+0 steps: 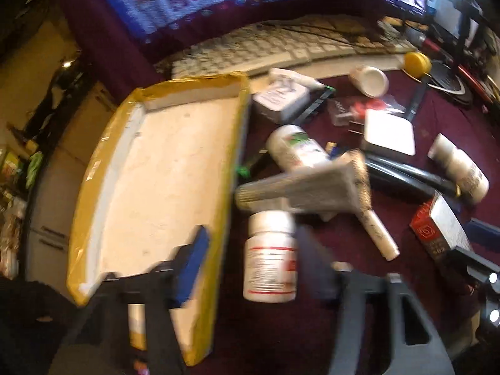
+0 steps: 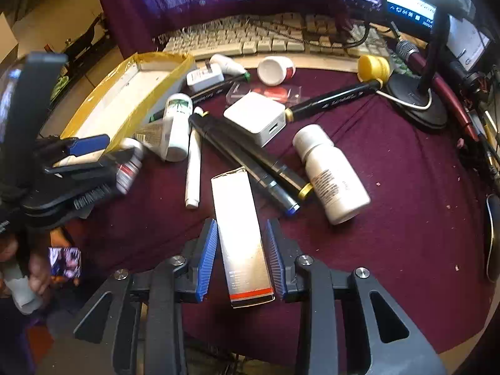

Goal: Organize objects
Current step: 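Move left tool toward the white red-label pill bottle while right tool holds the white box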

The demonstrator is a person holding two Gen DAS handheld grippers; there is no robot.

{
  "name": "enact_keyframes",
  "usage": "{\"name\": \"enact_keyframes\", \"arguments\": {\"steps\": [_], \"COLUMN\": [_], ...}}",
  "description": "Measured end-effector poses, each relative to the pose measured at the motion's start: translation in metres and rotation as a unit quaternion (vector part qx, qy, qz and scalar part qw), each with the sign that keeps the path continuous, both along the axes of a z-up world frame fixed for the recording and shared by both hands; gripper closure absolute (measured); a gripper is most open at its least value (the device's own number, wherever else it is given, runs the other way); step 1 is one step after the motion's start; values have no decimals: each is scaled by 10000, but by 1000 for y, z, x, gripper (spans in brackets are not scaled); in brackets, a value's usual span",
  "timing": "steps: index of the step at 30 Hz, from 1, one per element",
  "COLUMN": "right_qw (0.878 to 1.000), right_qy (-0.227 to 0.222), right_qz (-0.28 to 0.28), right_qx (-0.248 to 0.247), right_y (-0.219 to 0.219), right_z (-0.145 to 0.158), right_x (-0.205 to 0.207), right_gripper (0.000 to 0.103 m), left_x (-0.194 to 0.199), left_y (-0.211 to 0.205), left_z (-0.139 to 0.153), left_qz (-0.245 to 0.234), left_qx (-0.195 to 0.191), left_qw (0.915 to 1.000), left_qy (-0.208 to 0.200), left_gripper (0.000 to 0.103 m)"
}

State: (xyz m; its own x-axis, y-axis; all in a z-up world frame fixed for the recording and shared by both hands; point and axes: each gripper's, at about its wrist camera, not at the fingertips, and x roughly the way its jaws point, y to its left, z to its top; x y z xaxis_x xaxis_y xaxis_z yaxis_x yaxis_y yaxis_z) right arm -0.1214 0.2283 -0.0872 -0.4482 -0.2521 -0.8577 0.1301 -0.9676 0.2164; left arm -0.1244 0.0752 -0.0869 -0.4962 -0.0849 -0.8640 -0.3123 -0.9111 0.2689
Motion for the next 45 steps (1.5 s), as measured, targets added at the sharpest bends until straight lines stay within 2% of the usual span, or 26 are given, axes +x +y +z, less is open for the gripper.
{"name": "enact_keyframes", "arguments": {"steps": [1,2,3,4,6,8,10,12,14,16,19,23,24,25,27,28,31,32,34,35,37,39,41,42,43,45], "right_qw": [10000,10000,9999,9998,9998,9998,9999,9999,9997,9995,9986,9995,9996,9997,9997,9998,10000,10000,9999,9998,9996,9998,9999,9997,9991,9981], "right_qy": [-1,1,4,91,116,111,111,-5,-56,-130,-248,-178,-172,-119,-6,-36,-20,23,-46,-125,-241,-152,-152,-210,-334,-488], "right_qz": [24,53,88,147,150,141,89,24,-5,-31,-56,-40,-25,-5,-7,-37,53,72,89,131,109,86,36,16,8,-19], "right_qx": [34,68,85,-22,-49,-55,-52,133,227,279,463,240,216,218,234,198,16,47,43,-29,-130,-61,-74,-139,-247,-367], "right_y": [-2,-4,-6,-7,-9,-8,-6,-5,-2,0,1,0,-1,-1,-1,0,1,-1,-1,1,6,7,10,11,13,14], "right_z": [-1,-1,-1,-2,-2,-2,-2,-3,-2,-3,-3,-7,-7,-7,-7,-7,-5,-6,-9,-10,-10,-7,-7,-8,-10,-13], "right_x": [0,-1,-1,3,4,4,5,6,5,4,6,6,6,6,7,7,9,11,10,9,8,9,8,7,7,7], "right_gripper": [73,73,73,73,73,73,73,73,73,73,73,73,73,73,73,73,73,73,73,73,73,73,73,73,73,73], "left_x": [1,3,4,2,-1,-7,-12,-16,-19,-14,-2,4,2,-2,-8,-10,-3,4,19,26,32,36,38,38,39,38], "left_y": [-2,-6,-11,-16,-19,-22,-24,-21,-16,-13,-11,-15,-18,-20,-29,-35,-45,-47,-54,-59,-64,-60,-52,-50,-46,-42], "left_z": [3,6,7,7,8,5,-1,-6,-13,-9,-5,-11,-14,-13,-4,1,16,23,31,32,25,11,-1,-6,-10,-20], "left_qz": [45,51,38,-3,11,43,16,38,116,86,-13,56,128,206,354,383,379,208,56,105,32,-162,-363,-464,-539,-576], "left_qx": [-26,96,174,322,417,527,840,962,764,875,964,1175,1216,1234,1341,1460,1596,1645,1692,1747,1712,1454,1020,844,665,337], "left_qw": [10000,9999,9998,9994,9990,9984,9956,9938,9956,9950,9937,9911,9902,9901,9892,9878,9858,9859,9855,9843,9850,9892,9940,9951,9960,9974], "left_qy": [56,14,2,-98,-143,-174,-424,-549,-523,-483,-576,-628,-676,-628,-475,-380,-351,-220,95,228,207,95,177,224,272,255], "left_gripper": [78,81,89,93,92,82,50,40,44,75,90,90,84,71,56,52,51,48,29,27,26,26,26,26,19,19]}}
